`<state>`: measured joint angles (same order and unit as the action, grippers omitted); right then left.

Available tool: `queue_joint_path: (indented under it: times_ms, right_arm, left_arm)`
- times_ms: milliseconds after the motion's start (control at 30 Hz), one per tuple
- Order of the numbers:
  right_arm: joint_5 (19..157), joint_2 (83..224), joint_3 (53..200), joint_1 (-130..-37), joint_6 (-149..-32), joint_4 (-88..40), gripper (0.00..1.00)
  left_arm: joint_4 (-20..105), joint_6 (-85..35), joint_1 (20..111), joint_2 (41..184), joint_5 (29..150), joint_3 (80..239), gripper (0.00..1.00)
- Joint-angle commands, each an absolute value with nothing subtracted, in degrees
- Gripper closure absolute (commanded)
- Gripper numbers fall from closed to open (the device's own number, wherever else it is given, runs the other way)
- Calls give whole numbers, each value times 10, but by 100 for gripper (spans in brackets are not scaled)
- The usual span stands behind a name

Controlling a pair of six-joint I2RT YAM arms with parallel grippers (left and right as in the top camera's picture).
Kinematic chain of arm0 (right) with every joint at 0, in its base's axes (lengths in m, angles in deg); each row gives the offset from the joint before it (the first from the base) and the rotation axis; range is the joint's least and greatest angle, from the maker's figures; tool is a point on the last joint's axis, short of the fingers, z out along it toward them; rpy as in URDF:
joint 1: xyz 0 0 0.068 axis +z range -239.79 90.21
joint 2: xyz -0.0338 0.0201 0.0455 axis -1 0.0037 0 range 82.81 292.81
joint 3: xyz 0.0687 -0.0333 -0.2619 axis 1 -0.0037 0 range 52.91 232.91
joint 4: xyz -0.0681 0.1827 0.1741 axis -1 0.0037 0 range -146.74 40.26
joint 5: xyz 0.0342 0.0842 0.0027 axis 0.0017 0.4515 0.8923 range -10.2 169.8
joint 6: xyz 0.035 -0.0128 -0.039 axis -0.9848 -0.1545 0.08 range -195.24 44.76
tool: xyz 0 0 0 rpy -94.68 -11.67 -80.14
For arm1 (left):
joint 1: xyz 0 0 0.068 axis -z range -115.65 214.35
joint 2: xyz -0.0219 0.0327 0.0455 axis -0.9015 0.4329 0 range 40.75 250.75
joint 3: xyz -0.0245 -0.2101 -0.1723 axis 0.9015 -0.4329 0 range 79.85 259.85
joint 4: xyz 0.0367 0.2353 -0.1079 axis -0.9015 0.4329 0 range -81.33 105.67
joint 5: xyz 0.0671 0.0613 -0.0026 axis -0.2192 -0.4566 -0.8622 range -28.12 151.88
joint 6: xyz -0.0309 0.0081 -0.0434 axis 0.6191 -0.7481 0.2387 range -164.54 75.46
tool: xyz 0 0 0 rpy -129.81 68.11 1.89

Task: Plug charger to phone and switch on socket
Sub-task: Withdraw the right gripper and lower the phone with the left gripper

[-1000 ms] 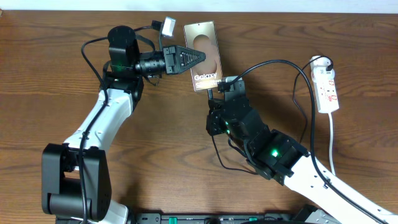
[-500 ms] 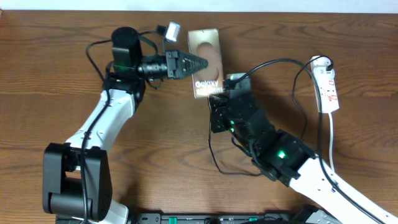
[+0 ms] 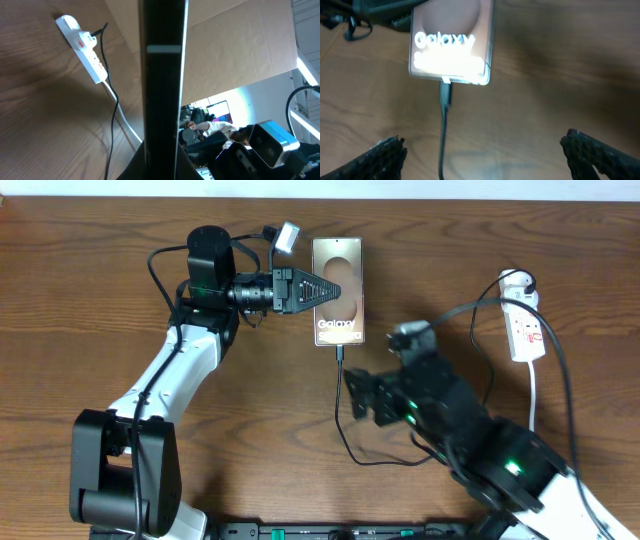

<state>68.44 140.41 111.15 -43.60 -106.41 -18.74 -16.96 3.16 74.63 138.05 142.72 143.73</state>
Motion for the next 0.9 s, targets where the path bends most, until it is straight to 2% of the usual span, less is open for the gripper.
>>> queue_joint_path:
  times_ms: [0,133,467,733,867]
  right_arm:
    - [675,1349,1121,-439,-1081,-141,1]
    - [643,1309,1121,-439,-1110,-81,1]
    - [632,1281,1121,-439,-1129,-9,1]
    - [632,1281,1121,-439,-1129,1,1]
    - [632,1281,1121,-439,-1129,1,1]
  left_arm:
    - [-174,7,745,1372,1433,1438,93]
    - [-116,-16,748,1372,1376,1438,93]
    - [154,-188,813,1373,1096,1438,93]
    - [294,-352,803,1403,1089,1438,93]
    - [318,-369,784,1432,1092,1438,93]
